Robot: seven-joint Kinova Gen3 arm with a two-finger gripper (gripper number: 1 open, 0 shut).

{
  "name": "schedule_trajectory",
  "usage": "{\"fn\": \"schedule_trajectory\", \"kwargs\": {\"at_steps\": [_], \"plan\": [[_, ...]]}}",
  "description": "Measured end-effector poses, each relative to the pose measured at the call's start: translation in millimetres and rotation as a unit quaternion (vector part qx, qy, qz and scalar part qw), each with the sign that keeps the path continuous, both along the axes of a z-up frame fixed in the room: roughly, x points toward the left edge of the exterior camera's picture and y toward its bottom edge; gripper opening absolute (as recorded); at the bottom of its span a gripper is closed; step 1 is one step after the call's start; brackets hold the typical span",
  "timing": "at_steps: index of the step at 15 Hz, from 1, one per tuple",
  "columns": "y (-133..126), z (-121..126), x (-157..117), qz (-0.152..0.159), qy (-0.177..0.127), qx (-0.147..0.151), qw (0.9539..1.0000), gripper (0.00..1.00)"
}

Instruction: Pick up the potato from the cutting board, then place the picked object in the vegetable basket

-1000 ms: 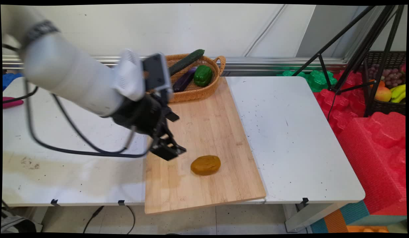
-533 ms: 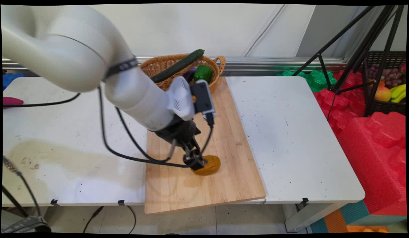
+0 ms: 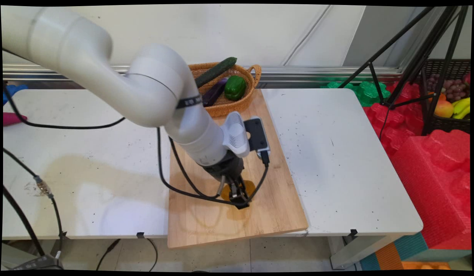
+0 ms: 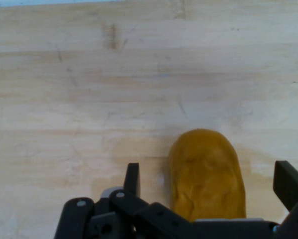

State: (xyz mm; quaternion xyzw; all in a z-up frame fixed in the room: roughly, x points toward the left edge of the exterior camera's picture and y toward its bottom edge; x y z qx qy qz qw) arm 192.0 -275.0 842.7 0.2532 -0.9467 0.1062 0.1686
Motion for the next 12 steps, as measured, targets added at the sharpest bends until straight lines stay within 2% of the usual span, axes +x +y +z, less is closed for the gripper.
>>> {"fn": "schedule_trajectory", "kwargs": {"at_steps": [4,8,9,12], "plan": [[-8.5,-20.4,-9.7,0.002,-0.007,0.014,0.9999,1.0],[-10.2,-28.9,-13.4,0.003,-0.014,0.02,0.9997,1.0],[-9.7,-29.6,-13.3,0.002,-0.015,0.021,0.9997,0.0],[-6.4,-26.2,-11.0,0.0,-0.018,0.018,0.9997,0.0]]}}
